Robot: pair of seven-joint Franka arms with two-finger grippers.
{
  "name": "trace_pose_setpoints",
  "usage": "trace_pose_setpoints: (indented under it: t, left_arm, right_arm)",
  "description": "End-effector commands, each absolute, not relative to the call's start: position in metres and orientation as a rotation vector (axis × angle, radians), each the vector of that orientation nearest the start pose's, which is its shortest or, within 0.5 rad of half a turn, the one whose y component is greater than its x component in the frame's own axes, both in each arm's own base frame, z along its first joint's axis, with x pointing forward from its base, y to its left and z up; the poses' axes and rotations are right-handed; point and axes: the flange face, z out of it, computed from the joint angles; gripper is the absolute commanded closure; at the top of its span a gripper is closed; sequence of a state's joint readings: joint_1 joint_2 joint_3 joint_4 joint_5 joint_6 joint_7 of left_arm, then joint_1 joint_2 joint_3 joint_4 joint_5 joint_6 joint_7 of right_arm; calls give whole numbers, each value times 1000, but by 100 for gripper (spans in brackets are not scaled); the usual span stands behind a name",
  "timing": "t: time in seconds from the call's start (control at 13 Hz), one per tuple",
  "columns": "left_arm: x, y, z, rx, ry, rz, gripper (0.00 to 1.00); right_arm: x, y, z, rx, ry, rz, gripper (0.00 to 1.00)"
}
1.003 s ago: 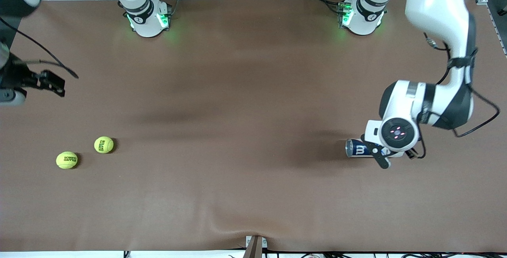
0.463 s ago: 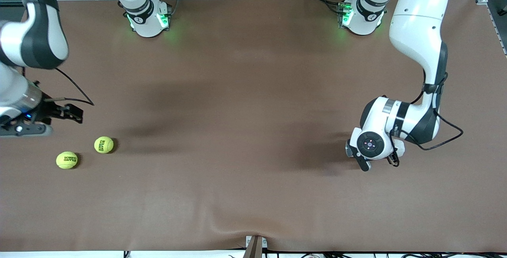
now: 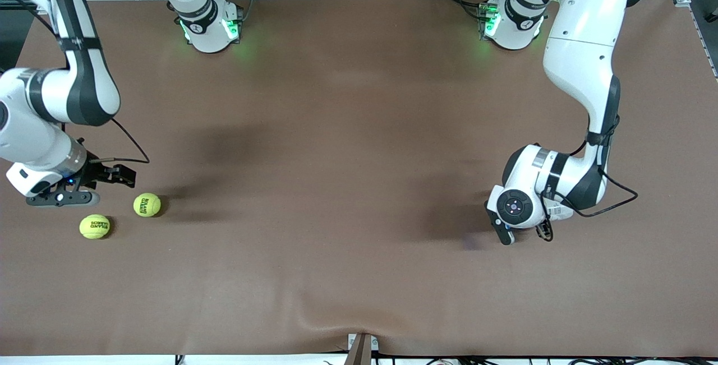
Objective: Insert tennis ball vertically with right arm
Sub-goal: 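Grasp the can with the left gripper while the right gripper grasps a ball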
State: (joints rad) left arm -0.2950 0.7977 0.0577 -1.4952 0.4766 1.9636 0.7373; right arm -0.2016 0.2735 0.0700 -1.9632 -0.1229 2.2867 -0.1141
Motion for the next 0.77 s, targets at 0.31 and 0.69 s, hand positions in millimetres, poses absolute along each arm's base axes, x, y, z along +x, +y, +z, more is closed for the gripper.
trace_pose_setpoints:
  t: [0.31,0.69]
  left_arm:
    - [661,-133,166,-2182,1638,566,0]
    - [663,-139,171,-2165,1660,556,53]
  right_arm:
    - [611,-106,234,-3183,-112,-182,0]
    - [606,-100,206,-3170,-107,-177,0]
